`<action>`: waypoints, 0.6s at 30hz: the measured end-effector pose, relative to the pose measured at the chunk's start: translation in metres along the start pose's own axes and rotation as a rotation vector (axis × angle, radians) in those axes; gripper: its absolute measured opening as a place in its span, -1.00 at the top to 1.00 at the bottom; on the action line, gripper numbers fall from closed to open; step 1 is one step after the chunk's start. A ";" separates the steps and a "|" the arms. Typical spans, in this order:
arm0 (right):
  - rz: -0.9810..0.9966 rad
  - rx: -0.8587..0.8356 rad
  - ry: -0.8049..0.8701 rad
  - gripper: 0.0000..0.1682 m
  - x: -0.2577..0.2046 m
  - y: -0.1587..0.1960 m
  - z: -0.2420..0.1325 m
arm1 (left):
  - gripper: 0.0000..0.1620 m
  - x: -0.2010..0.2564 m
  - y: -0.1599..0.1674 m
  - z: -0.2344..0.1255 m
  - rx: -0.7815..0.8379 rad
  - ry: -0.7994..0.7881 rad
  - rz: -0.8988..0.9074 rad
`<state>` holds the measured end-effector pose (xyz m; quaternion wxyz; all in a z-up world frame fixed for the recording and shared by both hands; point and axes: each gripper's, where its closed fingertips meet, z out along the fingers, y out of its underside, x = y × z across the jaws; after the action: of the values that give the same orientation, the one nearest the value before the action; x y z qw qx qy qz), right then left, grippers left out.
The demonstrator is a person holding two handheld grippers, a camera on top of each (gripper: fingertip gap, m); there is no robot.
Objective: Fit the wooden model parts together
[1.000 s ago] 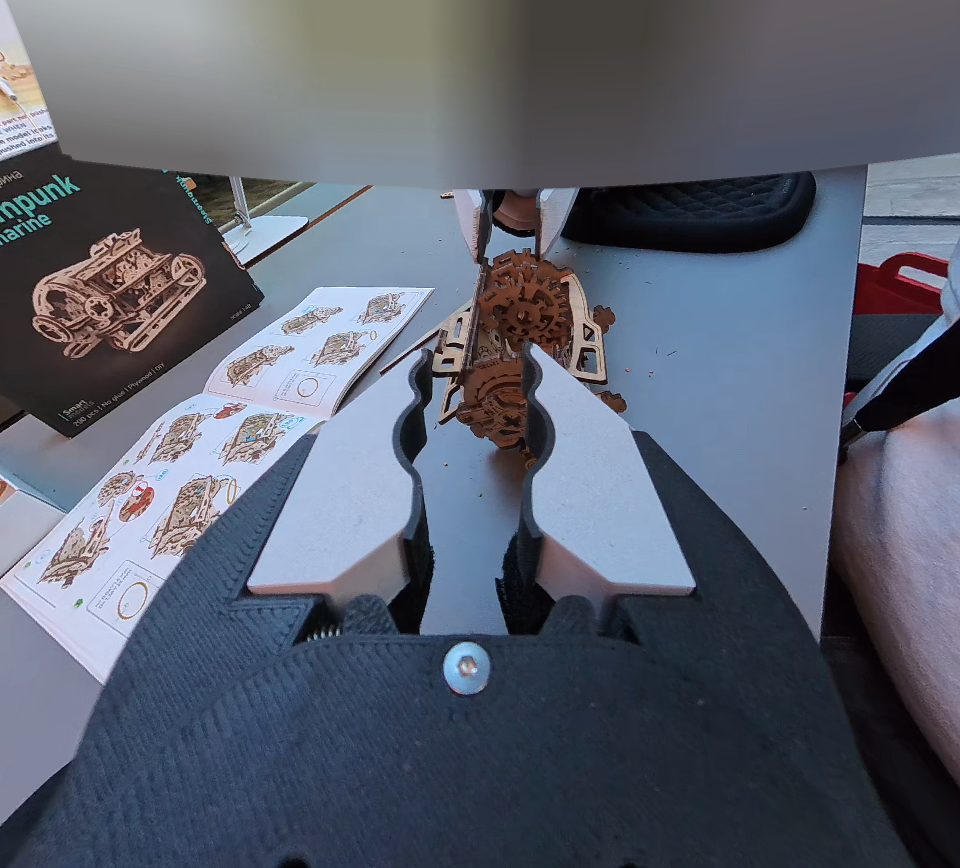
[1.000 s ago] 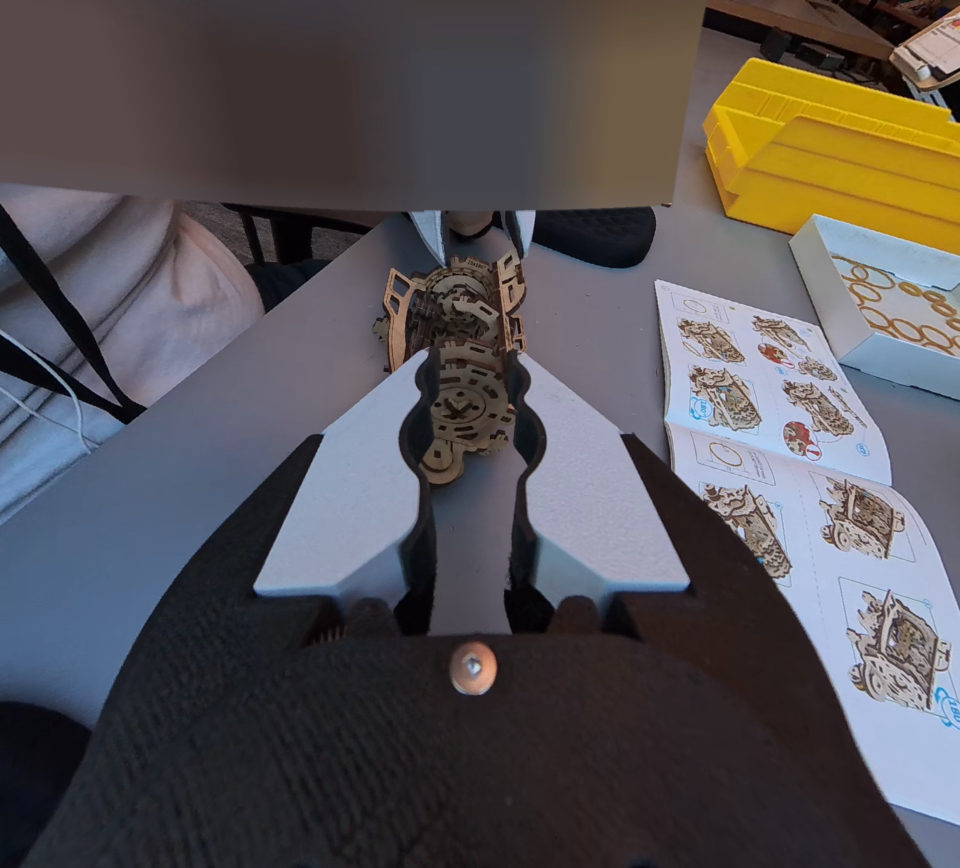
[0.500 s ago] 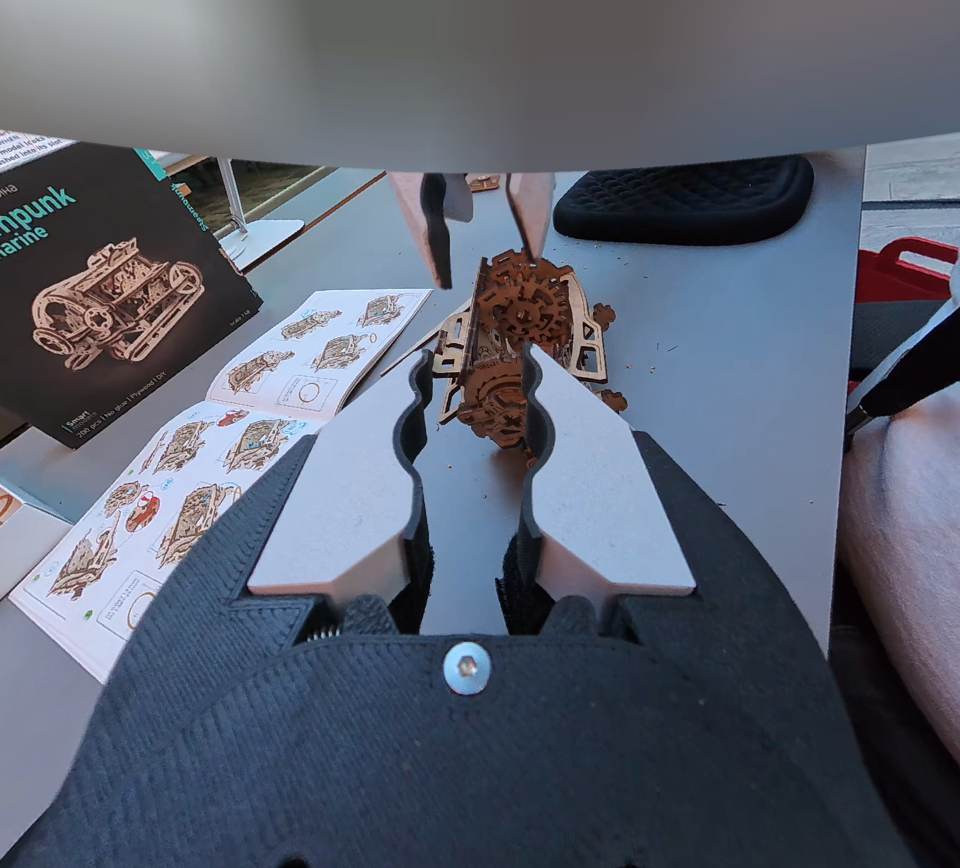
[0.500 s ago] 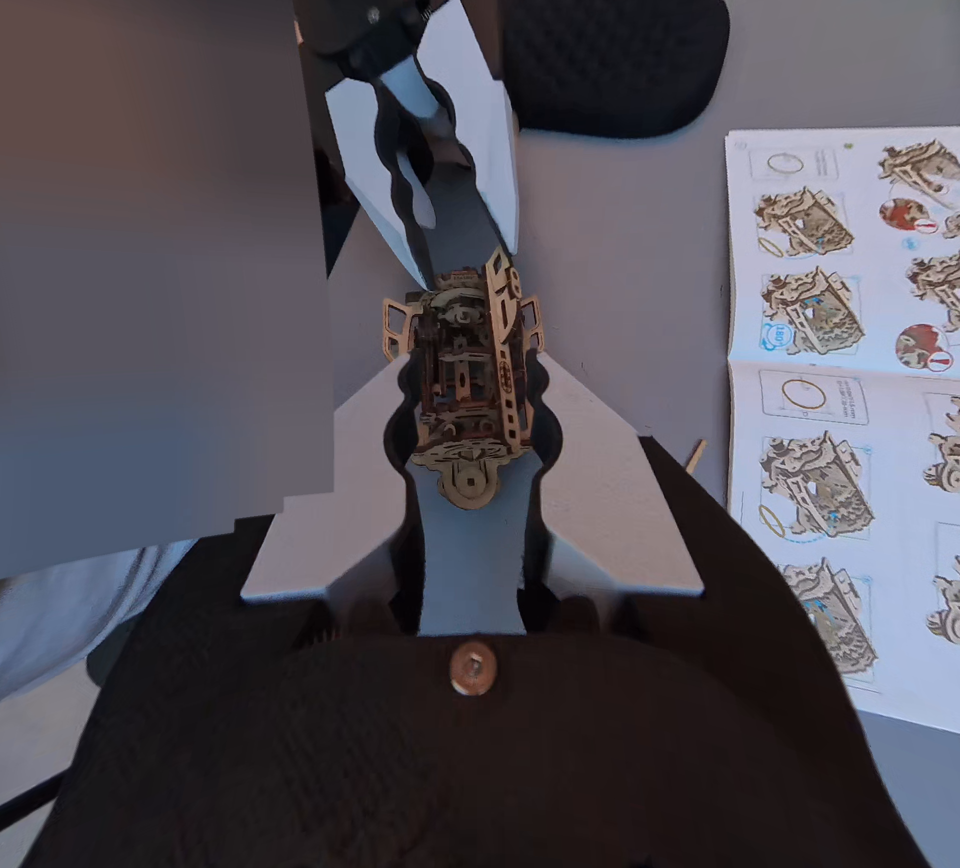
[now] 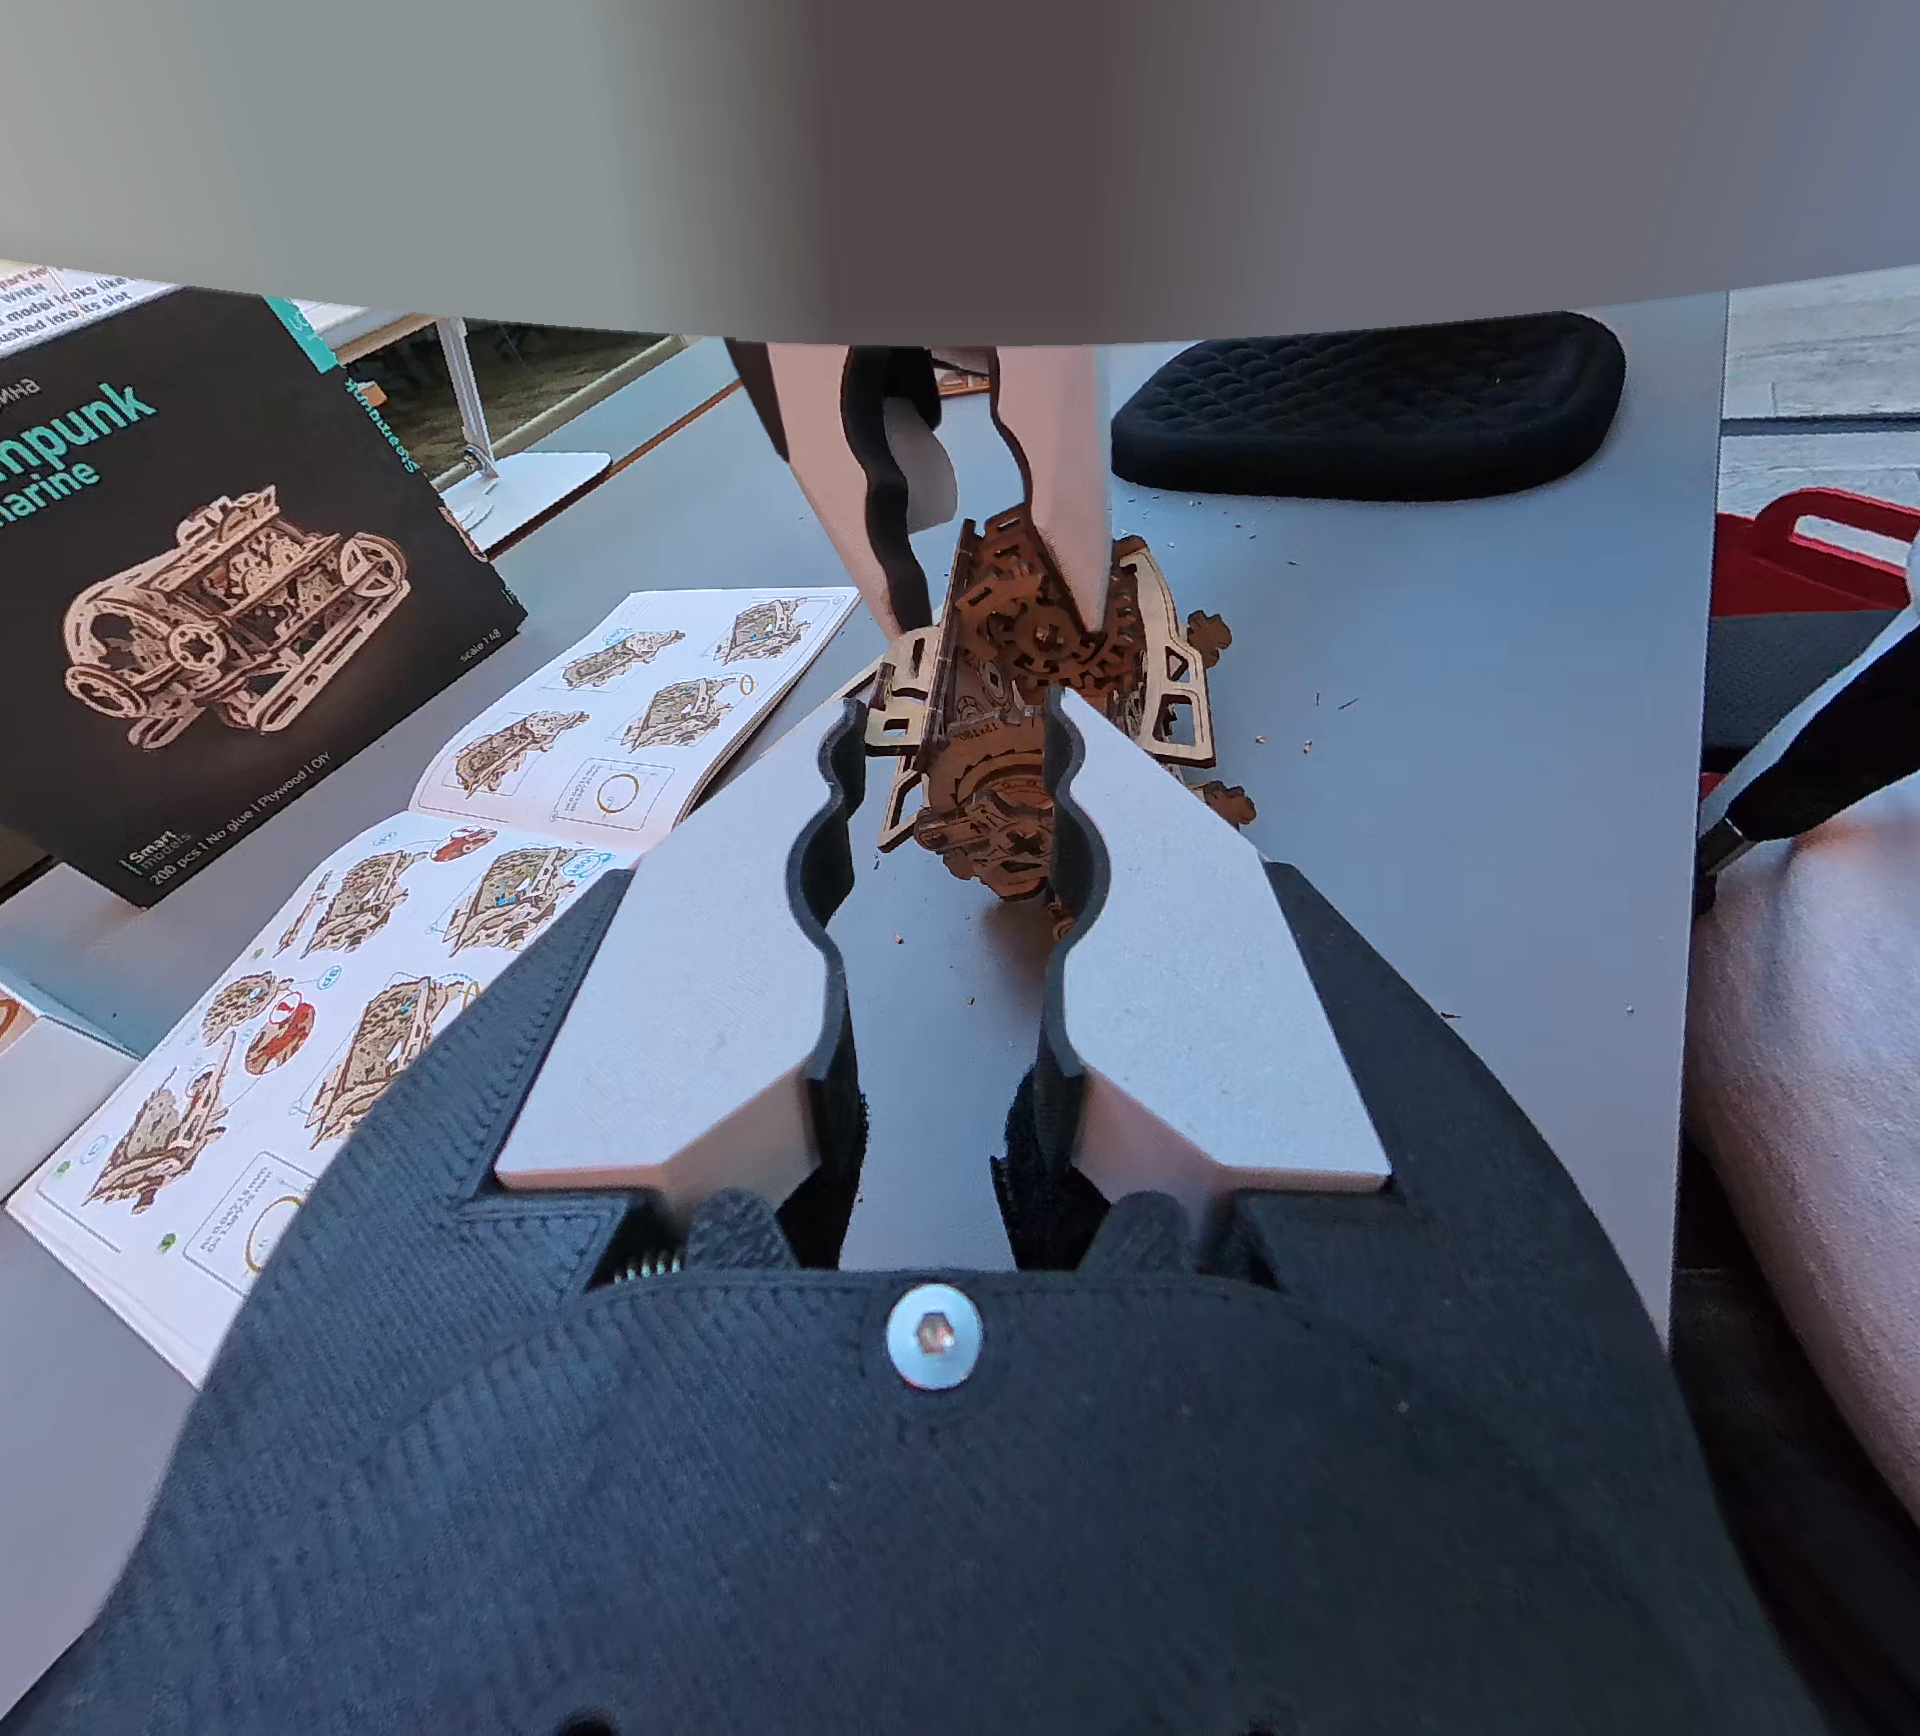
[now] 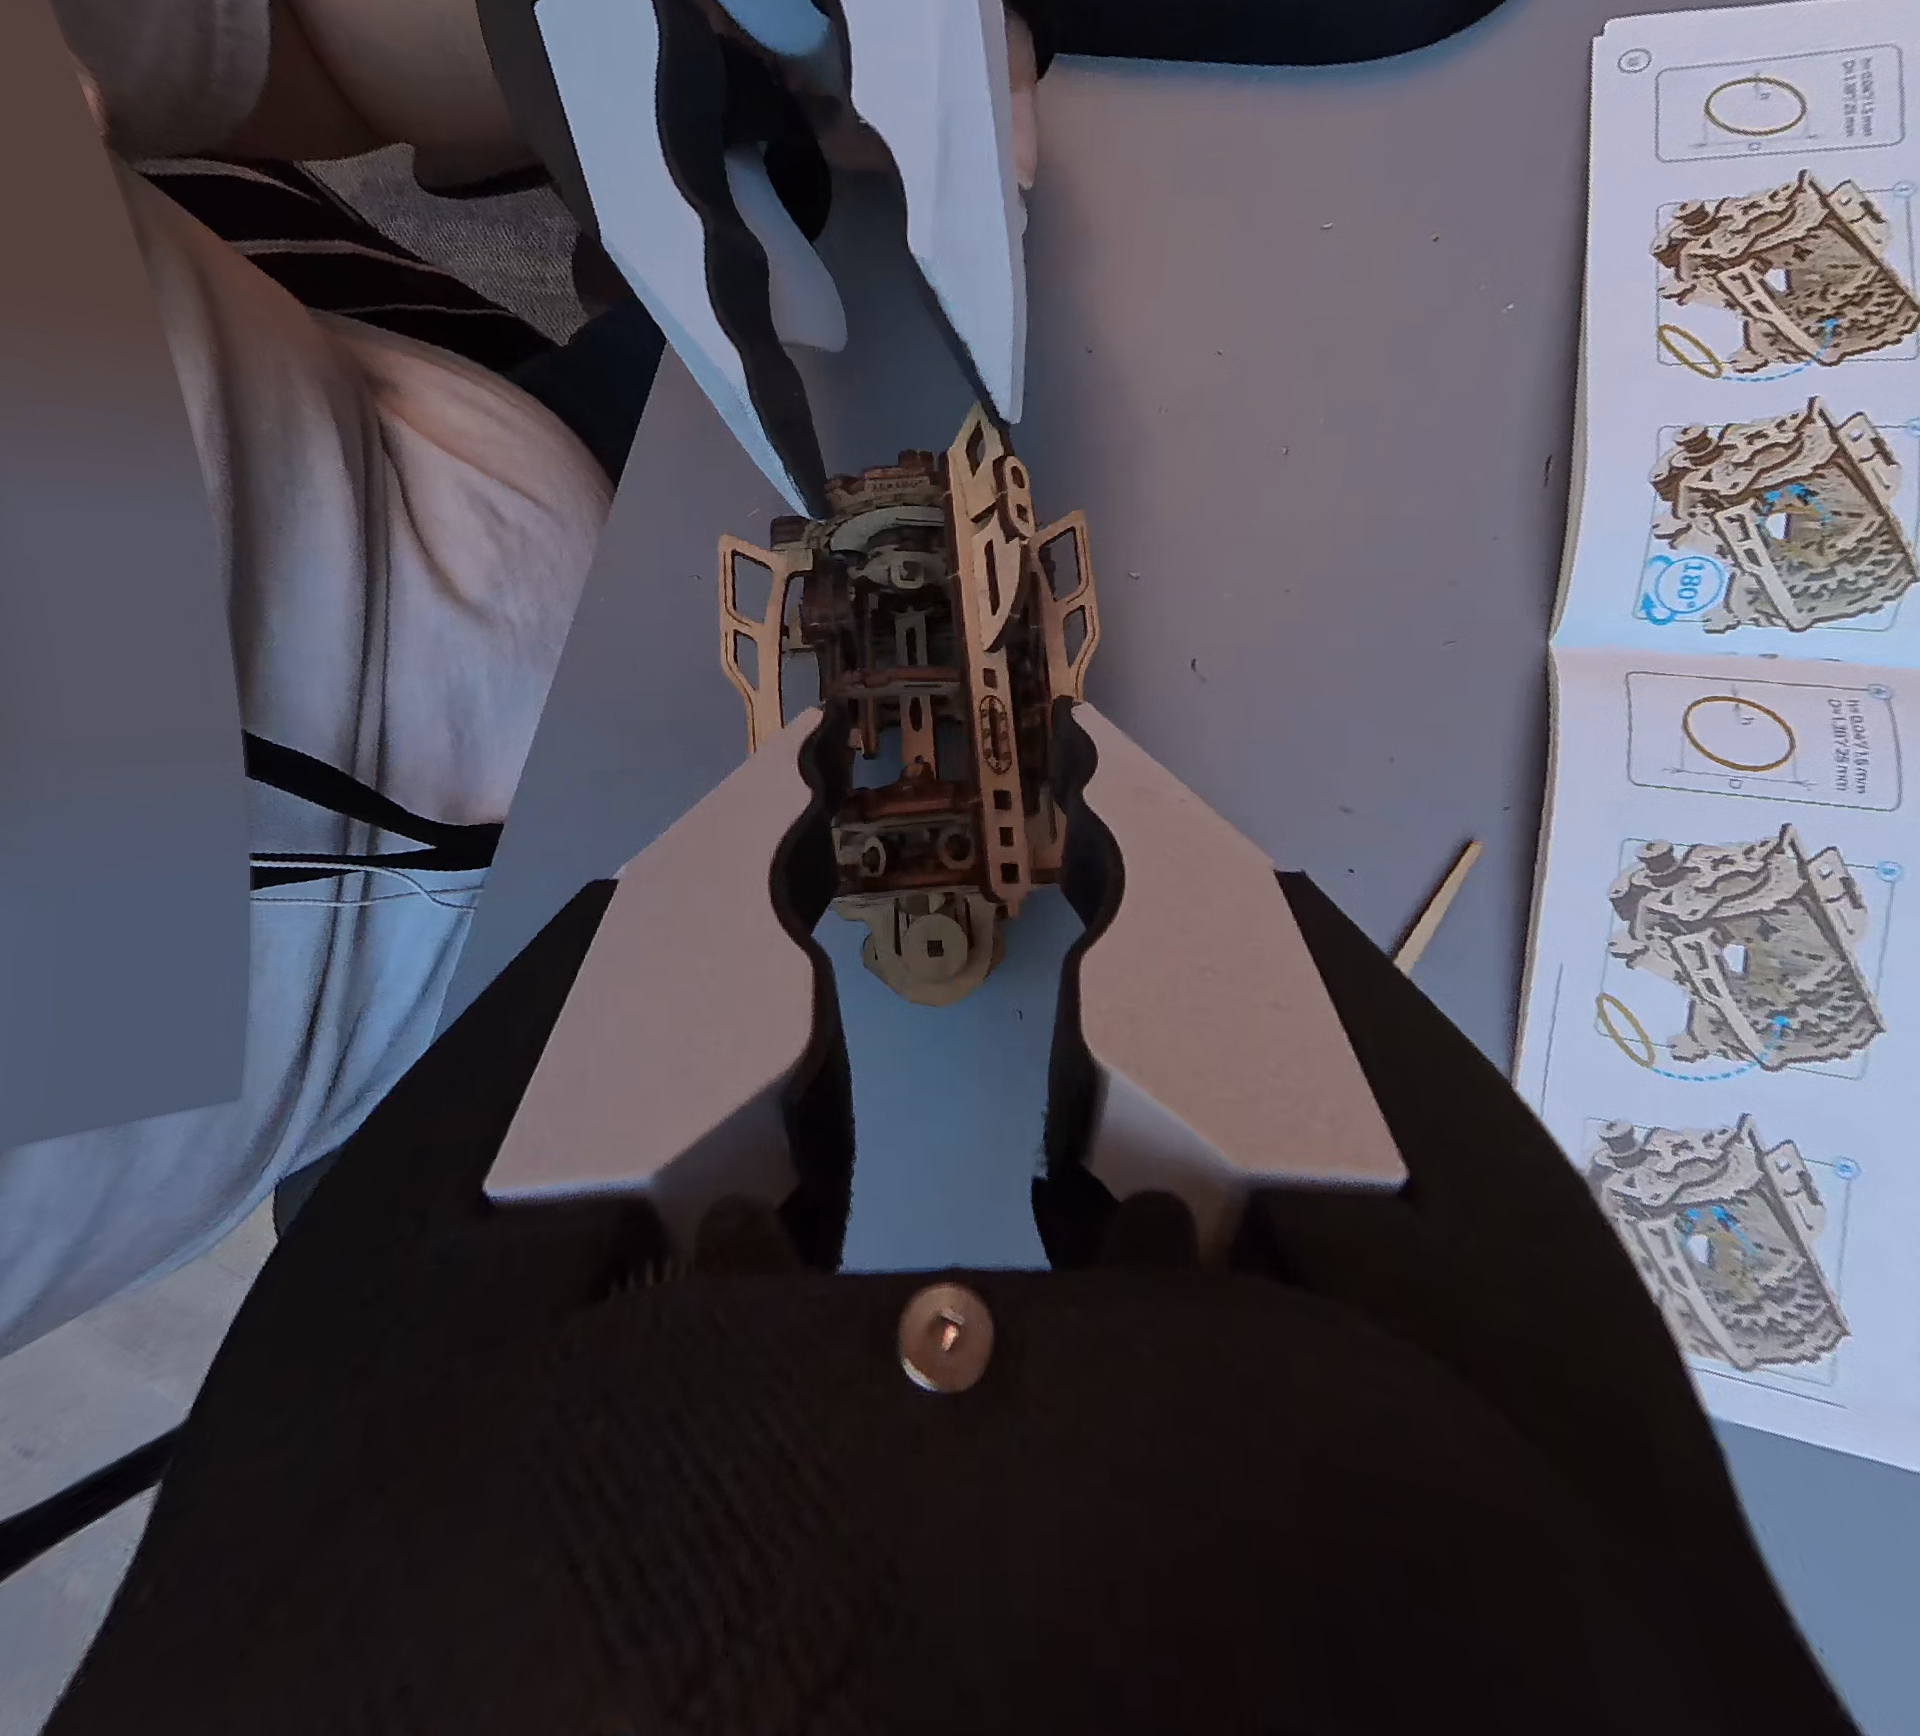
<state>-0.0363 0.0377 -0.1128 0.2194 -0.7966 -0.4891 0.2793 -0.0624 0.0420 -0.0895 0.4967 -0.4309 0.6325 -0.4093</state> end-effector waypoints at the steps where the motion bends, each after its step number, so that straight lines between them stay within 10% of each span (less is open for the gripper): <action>1: 0.007 0.012 0.002 0.55 0.000 0.000 0.000 | 0.60 0.000 0.000 0.000 0.000 0.000 0.001; 18: -0.008 0.062 -0.002 0.45 -0.006 -0.003 -0.002 | 0.60 0.000 0.000 0.001 0.003 -0.001 0.004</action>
<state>-0.0387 0.0333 -0.1080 0.2447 -0.7872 -0.4837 0.2940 -0.0612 0.0418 -0.0893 0.4988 -0.4290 0.6325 -0.4088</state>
